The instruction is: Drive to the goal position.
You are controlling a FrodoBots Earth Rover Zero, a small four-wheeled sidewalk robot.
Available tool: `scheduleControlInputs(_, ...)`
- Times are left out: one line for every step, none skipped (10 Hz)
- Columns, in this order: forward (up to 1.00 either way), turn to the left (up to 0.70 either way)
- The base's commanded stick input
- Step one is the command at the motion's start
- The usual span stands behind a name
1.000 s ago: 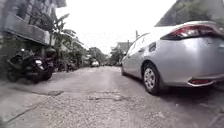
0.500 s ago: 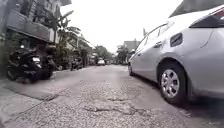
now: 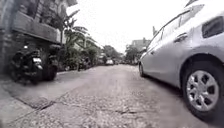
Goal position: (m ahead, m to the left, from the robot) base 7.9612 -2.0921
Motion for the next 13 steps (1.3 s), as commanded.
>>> scheduleControlInputs(1.00,0.00)
scheduleControlInputs(1.00,0.00)
scheduleControlInputs(1.00,0.00)
scheduleControlInputs(1.00,0.00)
scheduleControlInputs(1.00,0.00)
scheduleControlInputs(1.00,0.00)
scheduleControlInputs(1.00,-0.13)
scheduleControlInputs(1.00,-0.18)
scheduleControlInputs(1.00,0.00)
scheduleControlInputs(1.00,0.00)
scheduleControlInputs(1.00,0.00)
scheduleControlInputs(1.00,0.00)
scheduleControlInputs(1.00,0.00)
